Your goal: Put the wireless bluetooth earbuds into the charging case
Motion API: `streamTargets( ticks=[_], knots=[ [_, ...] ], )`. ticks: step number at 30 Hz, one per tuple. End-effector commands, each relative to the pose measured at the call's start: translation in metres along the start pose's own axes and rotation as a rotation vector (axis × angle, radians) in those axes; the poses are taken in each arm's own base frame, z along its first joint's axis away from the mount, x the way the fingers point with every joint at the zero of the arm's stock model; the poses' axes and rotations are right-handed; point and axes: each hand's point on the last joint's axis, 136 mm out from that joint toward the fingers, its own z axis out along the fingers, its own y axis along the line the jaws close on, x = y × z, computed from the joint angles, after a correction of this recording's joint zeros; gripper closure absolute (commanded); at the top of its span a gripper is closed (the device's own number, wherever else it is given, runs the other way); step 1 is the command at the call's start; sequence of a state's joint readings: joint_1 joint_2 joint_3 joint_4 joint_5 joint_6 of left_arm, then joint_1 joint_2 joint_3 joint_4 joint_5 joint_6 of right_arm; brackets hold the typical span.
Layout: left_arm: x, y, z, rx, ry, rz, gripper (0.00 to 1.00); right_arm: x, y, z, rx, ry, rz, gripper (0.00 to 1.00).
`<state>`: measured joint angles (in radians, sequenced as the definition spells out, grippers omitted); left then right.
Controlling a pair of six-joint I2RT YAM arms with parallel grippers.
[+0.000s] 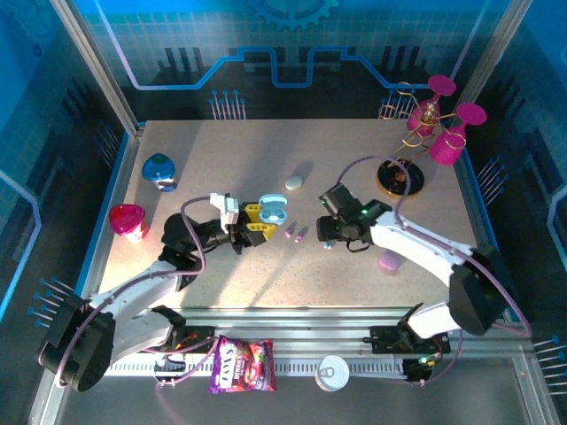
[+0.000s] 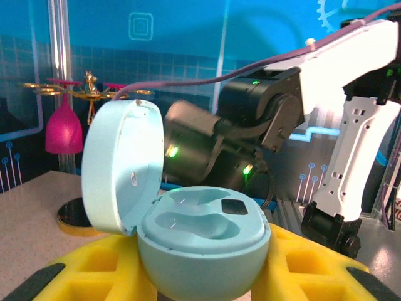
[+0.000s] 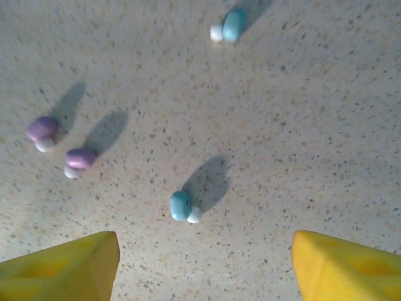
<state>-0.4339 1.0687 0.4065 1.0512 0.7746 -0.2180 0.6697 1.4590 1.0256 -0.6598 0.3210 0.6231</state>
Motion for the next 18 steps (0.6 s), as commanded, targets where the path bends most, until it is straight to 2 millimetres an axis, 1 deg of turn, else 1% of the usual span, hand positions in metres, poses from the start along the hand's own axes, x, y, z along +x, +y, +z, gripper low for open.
streamTargets(
  ticks=[1,4,8,14,18],
  knots=[
    [0.001,-0.002,-0.004,-0.007,-0.004,0.038,0.67,0.015,-0.007,0.004,0.146,0.099,-0.054,0.4],
    [0.0,-0.004,-0.005,0.0,-0.009,0.043,0.67,0.02,0.004,0.017,0.157,0.153,-0.087,0.5],
    [-0.001,-0.006,-0.006,0.001,-0.009,0.051,0.67,0.024,0.014,0.033,0.169,0.209,-0.119,0.59],
    [0.0,-0.007,-0.007,0.001,-0.005,0.054,0.67,0.026,0.023,0.052,0.179,0.256,-0.156,0.67],
    [0.001,-0.007,-0.007,0.003,-0.003,0.055,0.67,0.025,0.026,0.06,0.177,0.269,-0.169,0.69]
  ],
)
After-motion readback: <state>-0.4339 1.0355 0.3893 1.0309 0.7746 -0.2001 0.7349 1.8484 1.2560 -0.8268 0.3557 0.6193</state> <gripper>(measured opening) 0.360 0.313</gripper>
